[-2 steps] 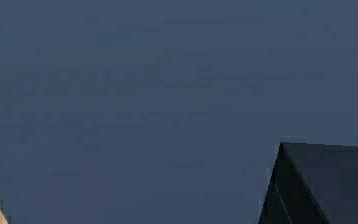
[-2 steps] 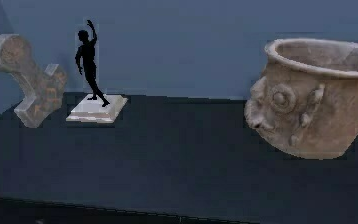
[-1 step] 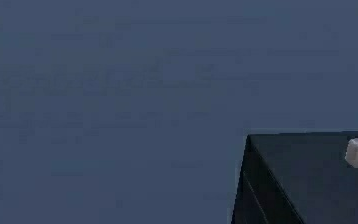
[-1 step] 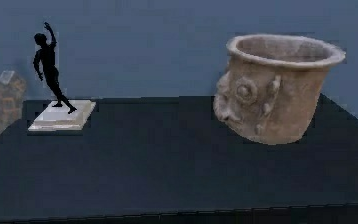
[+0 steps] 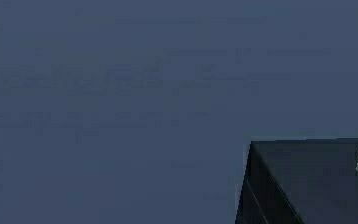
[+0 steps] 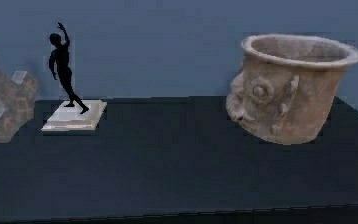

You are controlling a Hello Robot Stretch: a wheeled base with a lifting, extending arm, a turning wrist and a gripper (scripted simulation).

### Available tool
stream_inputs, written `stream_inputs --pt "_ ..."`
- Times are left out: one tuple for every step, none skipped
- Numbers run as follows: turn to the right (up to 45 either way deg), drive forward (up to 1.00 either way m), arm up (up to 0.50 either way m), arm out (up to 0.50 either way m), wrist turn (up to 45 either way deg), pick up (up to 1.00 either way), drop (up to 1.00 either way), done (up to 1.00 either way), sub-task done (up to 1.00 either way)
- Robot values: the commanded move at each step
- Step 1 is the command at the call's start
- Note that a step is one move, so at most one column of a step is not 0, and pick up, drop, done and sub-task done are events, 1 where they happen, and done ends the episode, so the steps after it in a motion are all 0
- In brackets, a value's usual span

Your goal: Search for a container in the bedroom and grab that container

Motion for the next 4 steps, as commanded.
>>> stream_inputs --pt "24.0 0.0 0.0 0.0 0.0 0.0 0.0 0.0 0.0" --pt "0.0 0.0 0.5 0.0 0.0 0.0 0.0 0.0 0.0" --pt "0.0 0.0 0.38 0.0 0.0 0.0 0.0 0.0 0.0" --pt "0.0 0.0 0.0 0.32 0.0 0.0 0.0 0.0 0.0"
